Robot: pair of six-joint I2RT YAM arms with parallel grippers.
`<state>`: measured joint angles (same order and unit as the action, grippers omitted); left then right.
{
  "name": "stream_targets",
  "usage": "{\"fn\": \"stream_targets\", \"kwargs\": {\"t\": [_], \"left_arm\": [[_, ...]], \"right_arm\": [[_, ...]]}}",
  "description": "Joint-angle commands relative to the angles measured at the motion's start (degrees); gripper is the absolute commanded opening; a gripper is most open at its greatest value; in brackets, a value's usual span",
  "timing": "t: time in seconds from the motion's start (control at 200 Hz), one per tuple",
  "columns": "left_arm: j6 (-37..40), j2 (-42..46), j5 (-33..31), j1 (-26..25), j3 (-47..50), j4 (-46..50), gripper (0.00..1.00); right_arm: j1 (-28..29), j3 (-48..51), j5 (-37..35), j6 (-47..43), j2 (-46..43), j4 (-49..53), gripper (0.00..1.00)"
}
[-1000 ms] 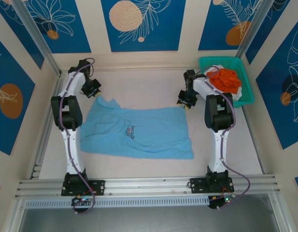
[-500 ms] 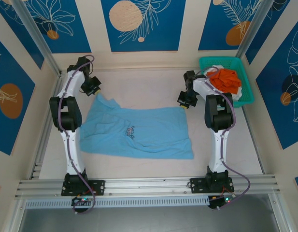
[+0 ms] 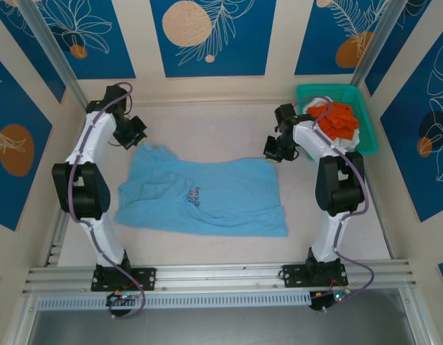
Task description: Fold and stack the t-shirts
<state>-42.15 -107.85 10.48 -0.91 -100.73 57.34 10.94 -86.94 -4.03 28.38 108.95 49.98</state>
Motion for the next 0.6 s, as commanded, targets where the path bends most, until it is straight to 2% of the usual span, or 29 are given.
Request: {"fn": "stream_targets", "kwargs": {"t": [0.0,0.355,0.595], "left_arm": [[-1.46,6.8,2.77,-0.48,4.35,2.15,0.0],[5.06,27.27,4.72,-0.41,24.07,0.73,0.0],[4.96,41.05,0.35,0.33,36.19,3.13,0.0]], "right_arm": [[0.3,4.2,3.83,-0.76,-4.79,-0.93,0.0],[-1.83,19.29,7.93,1.31,-17.55,-5.04,0.0],[-4.15,28.1,9.27,3.06,-26.04,-7.23,0.0]]}}
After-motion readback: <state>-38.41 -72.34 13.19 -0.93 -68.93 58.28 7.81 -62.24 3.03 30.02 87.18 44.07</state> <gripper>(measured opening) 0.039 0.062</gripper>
